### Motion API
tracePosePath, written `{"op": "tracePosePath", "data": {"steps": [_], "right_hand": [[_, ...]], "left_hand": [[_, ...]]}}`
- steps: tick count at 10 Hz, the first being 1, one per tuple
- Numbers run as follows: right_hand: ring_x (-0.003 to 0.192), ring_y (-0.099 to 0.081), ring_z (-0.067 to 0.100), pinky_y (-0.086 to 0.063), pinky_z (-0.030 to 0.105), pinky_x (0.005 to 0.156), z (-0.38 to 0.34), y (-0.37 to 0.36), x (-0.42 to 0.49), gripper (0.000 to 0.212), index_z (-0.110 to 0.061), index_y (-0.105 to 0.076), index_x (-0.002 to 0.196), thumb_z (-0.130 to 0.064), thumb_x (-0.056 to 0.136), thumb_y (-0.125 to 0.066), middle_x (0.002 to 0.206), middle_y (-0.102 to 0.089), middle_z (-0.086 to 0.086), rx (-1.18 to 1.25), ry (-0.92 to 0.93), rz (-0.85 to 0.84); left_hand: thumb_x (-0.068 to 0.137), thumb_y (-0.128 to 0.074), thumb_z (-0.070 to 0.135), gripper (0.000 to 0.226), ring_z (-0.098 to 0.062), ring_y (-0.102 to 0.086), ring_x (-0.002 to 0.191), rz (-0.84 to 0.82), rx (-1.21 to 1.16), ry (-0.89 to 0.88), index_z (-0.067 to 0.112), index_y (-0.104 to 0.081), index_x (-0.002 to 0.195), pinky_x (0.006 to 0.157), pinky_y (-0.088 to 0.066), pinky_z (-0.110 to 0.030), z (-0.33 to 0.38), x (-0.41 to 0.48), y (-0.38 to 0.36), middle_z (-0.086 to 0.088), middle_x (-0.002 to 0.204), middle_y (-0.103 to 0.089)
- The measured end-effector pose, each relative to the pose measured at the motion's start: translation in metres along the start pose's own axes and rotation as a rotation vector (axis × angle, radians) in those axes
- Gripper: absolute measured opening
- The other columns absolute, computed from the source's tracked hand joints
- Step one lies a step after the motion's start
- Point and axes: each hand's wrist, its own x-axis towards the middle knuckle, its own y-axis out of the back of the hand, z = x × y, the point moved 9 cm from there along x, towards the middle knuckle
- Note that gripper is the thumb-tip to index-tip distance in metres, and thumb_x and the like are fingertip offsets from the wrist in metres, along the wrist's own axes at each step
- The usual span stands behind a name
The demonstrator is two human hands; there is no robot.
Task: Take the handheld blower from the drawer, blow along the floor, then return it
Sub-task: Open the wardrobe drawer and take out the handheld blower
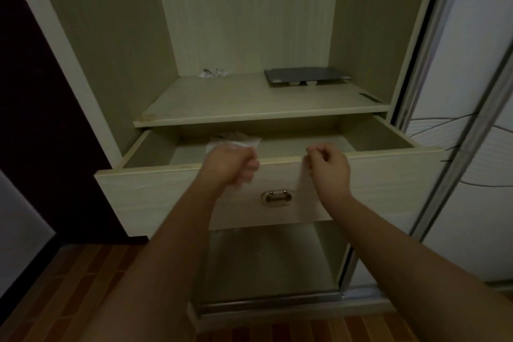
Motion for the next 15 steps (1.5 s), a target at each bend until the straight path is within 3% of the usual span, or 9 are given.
{"op": "tracePosePath", "data": {"steps": [1, 3, 4, 7, 8, 11, 12, 13, 15], "right_hand": [[0.085, -0.061, 0.021, -0.049, 0.036, 0.078, -0.024, -0.010, 0.020, 0.014, -0.023, -0.063, 0.085, -0.019, 0.092, -0.052, 0.088, -0.064, 0.003, 0.111, 0.006, -0.100], [0.072, -0.055, 0.014, -0.044, 0.028, 0.064, -0.036, -0.033, 0.080, 0.016, -0.012, -0.064, 0.095, -0.019, 0.095, -0.049, 0.080, -0.063, 0.003, 0.183, -0.102, -0.189], [0.072, -0.057, 0.016, -0.046, 0.031, 0.070, -0.027, -0.052, 0.111, 0.018, -0.016, -0.063, 0.088, -0.023, 0.096, -0.049, 0.081, -0.064, 0.005, 0.149, -0.163, -0.246], [0.069, -0.060, 0.015, -0.048, 0.027, 0.064, 0.005, -0.158, 0.172, 0.014, -0.014, -0.063, 0.096, -0.021, 0.095, -0.051, 0.095, -0.066, 0.008, -0.351, -0.123, -0.846], [0.079, -0.065, 0.019, -0.052, 0.032, 0.074, 0.012, -0.191, 0.171, 0.020, -0.012, -0.064, 0.104, -0.026, 0.095, -0.052, 0.095, -0.069, 0.008, -0.469, -0.048, -1.062], [0.077, -0.054, 0.018, -0.046, 0.030, 0.067, 0.098, -0.215, 0.116, 0.060, -0.009, -0.053, 0.122, -0.048, 0.079, -0.070, 0.093, -0.054, 0.001, -1.158, 0.048, -1.614], [0.098, -0.061, 0.025, -0.049, 0.035, 0.084, 0.131, -0.209, 0.090, 0.055, -0.008, -0.055, 0.125, -0.040, 0.083, -0.070, 0.120, -0.061, 0.010, -1.262, 0.010, -1.723], [0.114, -0.060, 0.034, -0.050, 0.043, 0.094, 0.149, -0.208, 0.086, 0.047, -0.009, -0.060, 0.124, -0.030, 0.083, -0.070, 0.125, -0.062, 0.015, -1.296, 0.122, -1.646], [0.111, -0.062, 0.034, -0.051, 0.042, 0.091, 0.147, -0.211, 0.091, 0.046, -0.010, -0.061, 0.120, -0.031, 0.081, -0.072, 0.120, -0.064, 0.015, -1.253, 0.206, -1.542]], "left_hand": [[0.093, -0.053, 0.025, 0.022, -0.018, -0.063, 0.077, 0.080, -0.106, -0.037, 0.013, -0.067, 0.104, 0.063, -0.045, -0.026, 0.028, 0.015, 0.023, -0.004, 0.095, -0.070], [0.094, -0.050, 0.030, 0.023, -0.013, -0.066, 0.090, 0.059, -0.293, 0.118, 0.021, -0.068, 0.105, 0.083, -0.050, -0.032, 0.022, 0.077, 0.024, 0.006, 0.102, -0.072], [0.093, -0.050, 0.030, 0.021, -0.011, -0.065, 0.090, 0.064, -0.294, 0.147, 0.023, -0.067, 0.102, 0.078, -0.047, -0.028, 0.019, 0.106, 0.016, 0.006, 0.103, -0.071], [0.093, -0.048, 0.029, 0.019, -0.011, -0.063, 0.080, 0.157, -0.219, 0.108, 0.024, -0.066, 0.093, 0.067, -0.044, -0.025, 0.052, 0.181, 0.010, 0.009, 0.091, -0.069], [0.094, -0.048, 0.029, 0.020, -0.013, -0.064, 0.083, 0.171, -0.216, 0.104, 0.024, -0.067, 0.094, 0.067, -0.046, -0.025, 0.059, 0.196, 0.015, 0.009, 0.091, -0.069], [0.093, -0.048, 0.028, 0.019, -0.012, -0.066, 0.080, 0.135, -0.180, 0.032, 0.024, -0.067, 0.091, 0.069, -0.049, -0.025, 0.080, 0.238, 0.017, 0.009, 0.087, -0.069], [0.093, -0.049, 0.028, 0.019, -0.013, -0.066, 0.082, 0.132, -0.186, 0.013, 0.024, -0.068, 0.094, 0.069, -0.049, -0.024, 0.079, 0.240, 0.019, 0.009, 0.089, -0.069], [0.093, -0.049, 0.029, 0.019, -0.012, -0.066, 0.083, 0.123, -0.196, 0.010, 0.025, -0.068, 0.096, 0.071, -0.049, -0.025, 0.074, 0.237, 0.020, 0.009, 0.091, -0.070], [0.092, -0.050, 0.030, 0.019, -0.012, -0.067, 0.084, 0.120, -0.219, 0.033, 0.025, -0.068, 0.096, 0.073, -0.048, -0.026, 0.066, 0.230, 0.020, 0.010, 0.091, -0.071]]}}
